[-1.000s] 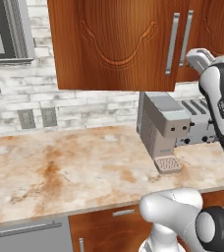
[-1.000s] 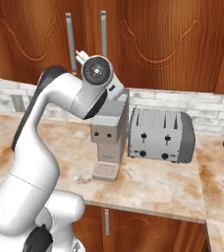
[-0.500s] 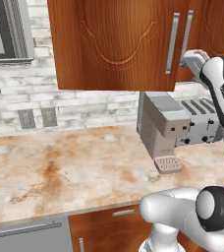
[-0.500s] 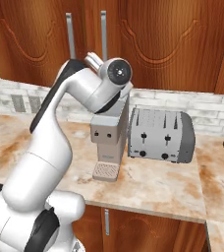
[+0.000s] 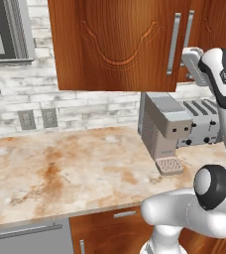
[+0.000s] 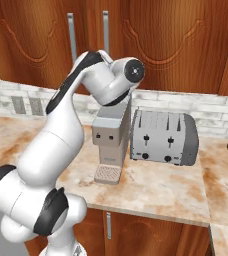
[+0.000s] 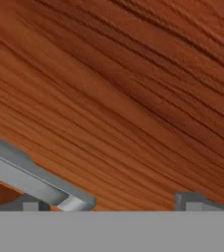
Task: Open the cabinet directly in front. Then move the beer and the cup to the dining counter with the candle on it.
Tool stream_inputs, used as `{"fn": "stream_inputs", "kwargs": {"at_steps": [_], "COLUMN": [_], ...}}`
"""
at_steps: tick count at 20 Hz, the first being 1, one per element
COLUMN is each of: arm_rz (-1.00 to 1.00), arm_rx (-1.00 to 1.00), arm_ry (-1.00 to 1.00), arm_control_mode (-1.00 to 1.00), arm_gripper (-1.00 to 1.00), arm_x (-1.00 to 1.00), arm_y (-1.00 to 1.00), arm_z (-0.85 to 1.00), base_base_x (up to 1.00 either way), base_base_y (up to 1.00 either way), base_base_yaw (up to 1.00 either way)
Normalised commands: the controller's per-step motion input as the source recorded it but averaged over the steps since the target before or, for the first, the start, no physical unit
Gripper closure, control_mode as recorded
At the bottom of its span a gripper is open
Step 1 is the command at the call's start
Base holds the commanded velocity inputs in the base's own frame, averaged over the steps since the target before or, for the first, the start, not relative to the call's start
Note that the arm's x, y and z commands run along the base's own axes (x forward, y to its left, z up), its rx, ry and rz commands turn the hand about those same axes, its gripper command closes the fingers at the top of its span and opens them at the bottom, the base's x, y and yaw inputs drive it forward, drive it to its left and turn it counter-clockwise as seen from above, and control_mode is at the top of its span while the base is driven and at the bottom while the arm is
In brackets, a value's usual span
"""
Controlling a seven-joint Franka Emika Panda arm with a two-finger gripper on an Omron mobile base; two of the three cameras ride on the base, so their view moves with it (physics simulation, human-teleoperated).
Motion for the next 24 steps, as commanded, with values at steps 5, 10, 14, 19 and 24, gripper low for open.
{"fn": "stream_inputs", "kwargs": {"at_steps": [5,10,14,19,24], "arm_rz": [0.1,0.0,-0.01,0.05,0.16], "arm_rx": [0.0,0.0,0.0,0.0,0.0], "arm_ry": [0.0,0.0,-0.02,0.0,0.04], "arm_control_mode": [-1.0,-1.0,-1.0,-1.0,-1.0], "arm_gripper": [-1.0,-1.0,-1.0,-1.0,-1.0], "arm_x": [0.24,0.09,0.02,-0.13,-0.39], "arm_y": [0.33,0.6,1.0,1.0,1.0], "arm_z": [-0.11,-0.13,-0.15,-0.02,0.0], "base_base_x": [0.0,0.0,0.0,0.0,0.0], "base_base_y": [0.0,0.0,0.0,0.0,0.0], "base_base_yaw": [0.0,0.0,0.0,0.0,0.0]}}
